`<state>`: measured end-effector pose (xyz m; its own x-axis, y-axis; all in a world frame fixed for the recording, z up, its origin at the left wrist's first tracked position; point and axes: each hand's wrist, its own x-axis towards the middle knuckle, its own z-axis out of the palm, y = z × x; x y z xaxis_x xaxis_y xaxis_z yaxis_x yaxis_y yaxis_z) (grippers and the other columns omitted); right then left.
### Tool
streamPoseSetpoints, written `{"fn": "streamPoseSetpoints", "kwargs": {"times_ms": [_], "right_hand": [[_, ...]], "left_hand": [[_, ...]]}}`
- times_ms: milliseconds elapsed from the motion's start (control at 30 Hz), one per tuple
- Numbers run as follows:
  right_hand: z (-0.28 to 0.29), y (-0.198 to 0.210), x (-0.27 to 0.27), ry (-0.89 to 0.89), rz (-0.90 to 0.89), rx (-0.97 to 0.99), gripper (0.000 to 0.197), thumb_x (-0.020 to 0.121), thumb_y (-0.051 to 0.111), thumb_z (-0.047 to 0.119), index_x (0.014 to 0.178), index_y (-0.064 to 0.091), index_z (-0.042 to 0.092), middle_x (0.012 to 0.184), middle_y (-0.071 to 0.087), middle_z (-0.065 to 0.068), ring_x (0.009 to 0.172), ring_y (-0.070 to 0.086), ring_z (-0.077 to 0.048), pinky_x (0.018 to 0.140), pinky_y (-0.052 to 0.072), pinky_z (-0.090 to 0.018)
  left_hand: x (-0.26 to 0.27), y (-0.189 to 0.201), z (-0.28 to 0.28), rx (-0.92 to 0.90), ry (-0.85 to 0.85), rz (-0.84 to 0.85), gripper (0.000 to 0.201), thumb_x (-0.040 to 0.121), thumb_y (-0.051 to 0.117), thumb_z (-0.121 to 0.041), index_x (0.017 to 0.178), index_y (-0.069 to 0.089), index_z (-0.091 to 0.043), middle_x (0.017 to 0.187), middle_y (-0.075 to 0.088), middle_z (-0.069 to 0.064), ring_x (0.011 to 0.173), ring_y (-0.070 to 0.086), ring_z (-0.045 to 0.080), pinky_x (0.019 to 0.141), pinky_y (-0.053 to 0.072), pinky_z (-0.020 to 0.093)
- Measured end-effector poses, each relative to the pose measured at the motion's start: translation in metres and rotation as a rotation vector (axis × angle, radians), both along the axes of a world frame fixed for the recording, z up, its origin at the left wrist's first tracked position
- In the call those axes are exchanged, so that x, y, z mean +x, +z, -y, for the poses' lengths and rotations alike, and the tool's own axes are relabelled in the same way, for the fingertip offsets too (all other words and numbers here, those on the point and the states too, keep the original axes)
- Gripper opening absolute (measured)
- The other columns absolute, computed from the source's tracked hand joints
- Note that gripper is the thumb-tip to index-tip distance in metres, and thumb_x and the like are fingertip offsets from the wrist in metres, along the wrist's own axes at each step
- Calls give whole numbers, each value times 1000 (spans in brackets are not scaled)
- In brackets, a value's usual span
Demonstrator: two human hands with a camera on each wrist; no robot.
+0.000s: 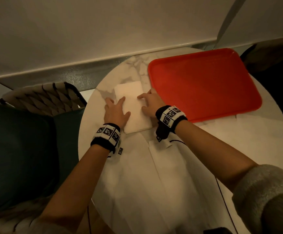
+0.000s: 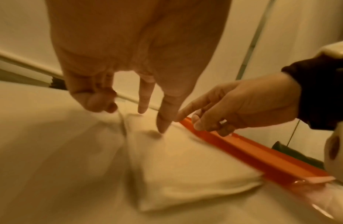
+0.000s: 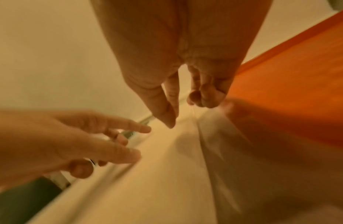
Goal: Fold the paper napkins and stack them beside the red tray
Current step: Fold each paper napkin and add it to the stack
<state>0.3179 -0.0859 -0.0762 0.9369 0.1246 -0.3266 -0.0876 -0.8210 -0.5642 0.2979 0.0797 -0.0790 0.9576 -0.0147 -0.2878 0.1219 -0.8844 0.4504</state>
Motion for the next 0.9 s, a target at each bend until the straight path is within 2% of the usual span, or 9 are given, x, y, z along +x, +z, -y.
{"fn": "streamPoseSetpoints", "kwargs": {"times_ms": [133,200,267,367,467,600,700,800,900], "right_hand": [[34,31,-50,-18,2,64,28,84,63,15,112,67,18,102,53,-5,89,49,-16,77,35,-21],[56,38,-86,-47,1,86,20,83,66,16,103,69,18,98,61,-6,83,54,-16,71,38,-21],[78,40,-122,-67,-25,66,17,83,68,19,101,69,19,96,61,-3,80,55,-14,69,43,-21],[104,32,-174,-116,-93,-27,24,81,71,26,105,66,23,101,53,1,85,52,-14,76,42,-25],[117,14,-216,-150,-142,-96,40,77,75,32,112,59,26,105,41,3,101,43,-15,85,37,-23],[122,-5,-239,-203,-114,-36,49,73,74,30,117,53,26,110,35,3,111,38,-21,91,32,-24],[123,-10,-238,-226,-93,21,49,72,75,28,116,54,25,110,37,0,109,39,-21,93,38,-29],[131,-9,-237,-271,-85,90,52,67,80,25,113,55,23,109,40,-2,100,47,-21,92,45,-33],[138,-8,-241,-295,-73,124,51,65,82,21,110,57,20,108,40,-1,87,49,-15,84,46,-26]], "left_hand": [[-39,19,15,-134,28,90,38,87,64,-25,124,56,-17,121,45,13,108,50,29,88,44,35],[-71,21,24,-217,18,29,20,86,64,-23,103,66,-13,104,61,8,96,60,25,81,47,30],[-108,16,37,-230,12,-53,14,85,66,-24,92,68,-13,93,67,4,91,63,22,78,49,29],[-154,7,53,-154,38,-140,32,86,66,-38,105,60,-13,101,61,3,96,58,20,77,45,29],[-179,0,62,-129,106,-170,48,85,66,-46,118,53,-14,109,58,3,104,54,23,83,47,34],[-188,-3,70,-188,167,-102,44,82,71,-42,115,58,-15,117,48,6,113,43,25,88,40,29],[-191,0,79,-220,160,-15,41,81,73,-36,115,61,-17,120,44,7,115,40,25,90,33,25],[-196,1,87,-169,107,121,37,83,72,-30,117,63,-17,123,43,6,115,40,22,96,42,33],[-200,0,95,-141,77,197,35,85,69,-25,119,64,-18,123,46,5,113,43,22,92,46,39]]}}
